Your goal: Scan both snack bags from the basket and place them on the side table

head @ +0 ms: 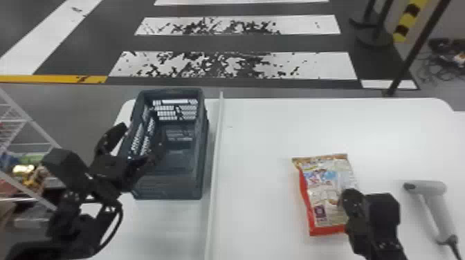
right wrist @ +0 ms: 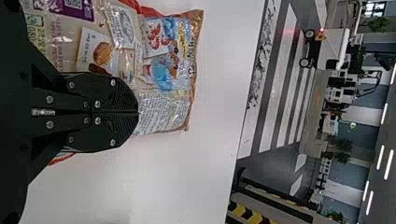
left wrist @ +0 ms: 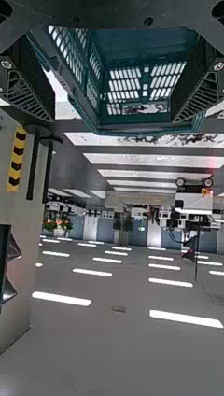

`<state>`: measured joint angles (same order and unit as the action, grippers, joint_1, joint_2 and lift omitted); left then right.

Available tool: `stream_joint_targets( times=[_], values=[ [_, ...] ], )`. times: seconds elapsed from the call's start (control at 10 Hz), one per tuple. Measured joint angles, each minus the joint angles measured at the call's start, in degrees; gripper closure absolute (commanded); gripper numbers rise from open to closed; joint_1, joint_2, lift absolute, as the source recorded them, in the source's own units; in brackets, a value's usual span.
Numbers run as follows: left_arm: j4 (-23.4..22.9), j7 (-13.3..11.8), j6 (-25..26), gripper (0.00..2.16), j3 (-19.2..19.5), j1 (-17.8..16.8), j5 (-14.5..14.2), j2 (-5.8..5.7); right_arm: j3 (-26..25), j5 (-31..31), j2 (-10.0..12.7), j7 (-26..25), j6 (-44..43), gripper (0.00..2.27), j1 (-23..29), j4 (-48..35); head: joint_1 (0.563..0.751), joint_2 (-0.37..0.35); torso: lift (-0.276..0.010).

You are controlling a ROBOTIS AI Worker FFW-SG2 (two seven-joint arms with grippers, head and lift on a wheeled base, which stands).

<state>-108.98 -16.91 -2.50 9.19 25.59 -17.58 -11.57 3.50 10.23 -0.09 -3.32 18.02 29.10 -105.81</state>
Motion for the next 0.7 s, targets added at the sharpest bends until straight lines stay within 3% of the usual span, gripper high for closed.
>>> stream_joint_targets(
  times=[0.4, 0.7],
  values=[
    [0.08, -0.48, 0.0, 0.09, -0.03, 0.16, -0.23, -0.1, -0.94, 0.28, 0.0, -0.05, -0.41, 2.25, -0.89, 2.52, 0.695, 0.079, -0.075],
    [0.05, -0.52, 0.0, 0.09, -0.28, 0.16, -0.34, -0.13, -0.61, 0.5, 0.0, -0.1, -0.13, 2.26, 2.68, -8.13, 0.695, 0.073, -0.075]
  ],
)
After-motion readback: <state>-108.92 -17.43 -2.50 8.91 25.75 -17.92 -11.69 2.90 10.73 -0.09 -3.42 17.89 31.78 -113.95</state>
